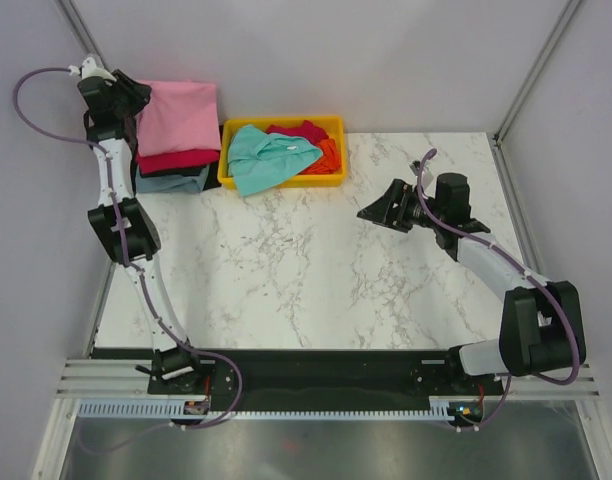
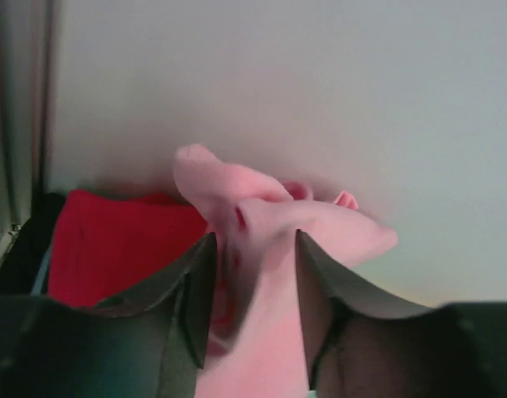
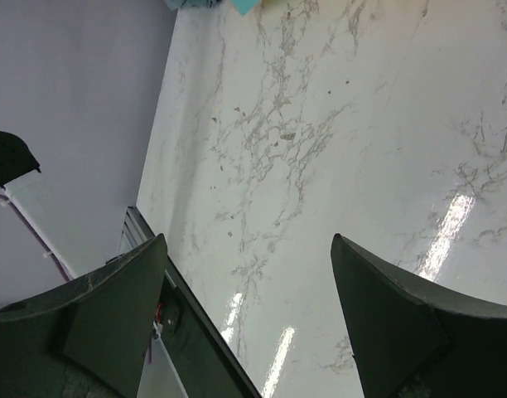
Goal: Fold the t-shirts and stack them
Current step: Neatly place the folded tshirt to the corner
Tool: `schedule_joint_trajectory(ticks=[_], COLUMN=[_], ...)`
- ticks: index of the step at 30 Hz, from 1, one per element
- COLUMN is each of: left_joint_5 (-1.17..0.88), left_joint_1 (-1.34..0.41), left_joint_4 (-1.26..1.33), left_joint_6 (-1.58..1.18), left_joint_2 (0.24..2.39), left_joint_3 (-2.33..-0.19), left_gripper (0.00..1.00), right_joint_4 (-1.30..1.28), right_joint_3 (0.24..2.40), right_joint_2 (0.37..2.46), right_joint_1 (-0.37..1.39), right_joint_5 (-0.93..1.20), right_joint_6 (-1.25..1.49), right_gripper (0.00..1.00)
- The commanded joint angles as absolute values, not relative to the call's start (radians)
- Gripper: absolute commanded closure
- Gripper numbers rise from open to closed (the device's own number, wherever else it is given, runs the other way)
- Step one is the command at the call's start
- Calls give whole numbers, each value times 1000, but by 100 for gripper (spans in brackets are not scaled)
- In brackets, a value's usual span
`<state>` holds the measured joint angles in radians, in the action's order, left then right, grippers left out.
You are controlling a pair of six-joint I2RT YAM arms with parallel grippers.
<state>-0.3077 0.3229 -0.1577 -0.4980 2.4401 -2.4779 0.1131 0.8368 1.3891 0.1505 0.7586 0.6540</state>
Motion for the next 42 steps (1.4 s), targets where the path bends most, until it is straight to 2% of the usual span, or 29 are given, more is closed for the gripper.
schedule_joint_trajectory(ticks=[1,2,3,4,6,9,14,18,20,24,28,32,37,42], left_joint_5=[-273,-268,-235,-207,-163,-147,-161,-66,-17,-49,-86,-139,-322,-275], left_joint_1=[365,373,374,376,377,376,374,350,341,339,336,334,336,295], left_joint_4=[50,92,138,158,192,218,149,126,89,-44,-69,-74,35,48], left_joint_6=[-555,-560,-569,-589,-610,-620,-626,-545,-496,-531,-571,-679,-960,-1009], left_joint_2=[2540,2563,2582,2614,2646,2680,2579,2353,2280,2126,1973,1930,1973,2000], left_joint_3=[-2556,-2559,-2562,-2565,-2597,-2626,-2612,-2336,-2264,-2090,-1904,-1767,-1675,-1672], left_gripper=[47,45,39,17,1,0,0,0,0,0,0,3,4,6], right_joint_4=[104,101,85,74,60,49,45,28,18,12,11,8,6,3], right_joint_3=[874,873,874,877,879,884,897,907,913,910,910,913,913,911], right_joint_2=[1407,1408,1408,1410,1413,1430,1465,1440,1424,1396,1371,1359,1359,1356], right_joint_1=[153,153,153,153,155,161,178,178,181,190,192,193,192,192], right_joint_5=[749,744,736,726,719,713,707,700,698,699,703,707,704,695], right_joint_6=[617,612,604,589,580,571,563,552,549,546,546,548,546,540], right_gripper=[11,12,12,11,11,12,12,11,12,11,11,11,11,11])
